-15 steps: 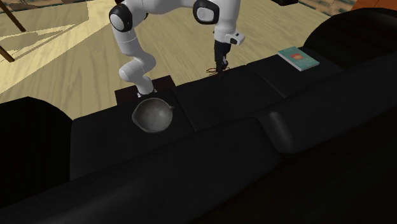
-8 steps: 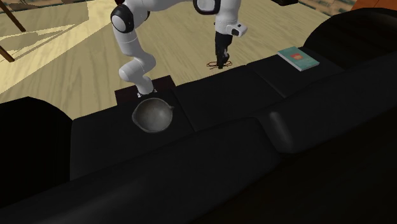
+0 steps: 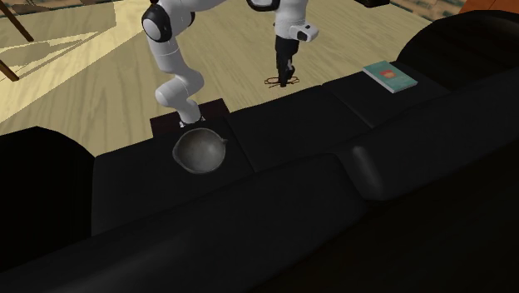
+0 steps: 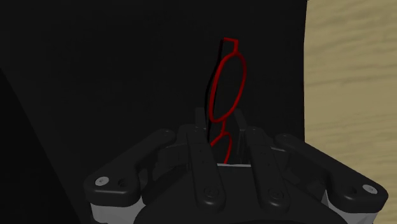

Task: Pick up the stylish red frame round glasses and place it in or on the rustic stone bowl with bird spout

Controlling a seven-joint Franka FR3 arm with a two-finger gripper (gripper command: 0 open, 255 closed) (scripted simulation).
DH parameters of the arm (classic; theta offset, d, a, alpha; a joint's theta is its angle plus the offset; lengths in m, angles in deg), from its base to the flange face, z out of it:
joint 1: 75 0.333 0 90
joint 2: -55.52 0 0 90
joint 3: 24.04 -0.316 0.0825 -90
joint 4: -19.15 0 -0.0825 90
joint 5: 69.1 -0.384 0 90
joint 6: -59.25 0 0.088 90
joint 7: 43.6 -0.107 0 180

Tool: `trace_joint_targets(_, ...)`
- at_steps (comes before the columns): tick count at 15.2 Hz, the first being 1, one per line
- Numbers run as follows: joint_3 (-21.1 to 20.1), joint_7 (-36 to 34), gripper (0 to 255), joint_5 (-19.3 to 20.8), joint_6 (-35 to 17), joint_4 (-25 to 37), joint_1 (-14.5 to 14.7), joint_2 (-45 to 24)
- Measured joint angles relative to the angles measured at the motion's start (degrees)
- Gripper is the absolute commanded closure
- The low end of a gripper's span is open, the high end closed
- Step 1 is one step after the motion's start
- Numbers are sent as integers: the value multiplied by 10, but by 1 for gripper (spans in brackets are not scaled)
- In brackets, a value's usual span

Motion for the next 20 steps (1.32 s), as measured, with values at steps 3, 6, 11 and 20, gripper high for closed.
trace_joint_targets(3, 26, 45, 255, -7, -8, -39, -19, 34)
trace_joint_targets(6, 55, 93, 255, -10, -10, -67, -37, 64)
trace_joint_targets(11, 102, 165, 255, -7, -18, -109, -63, 101)
trace_joint_targets(20, 185, 292, 255, 11, -32, -135, -108, 120)
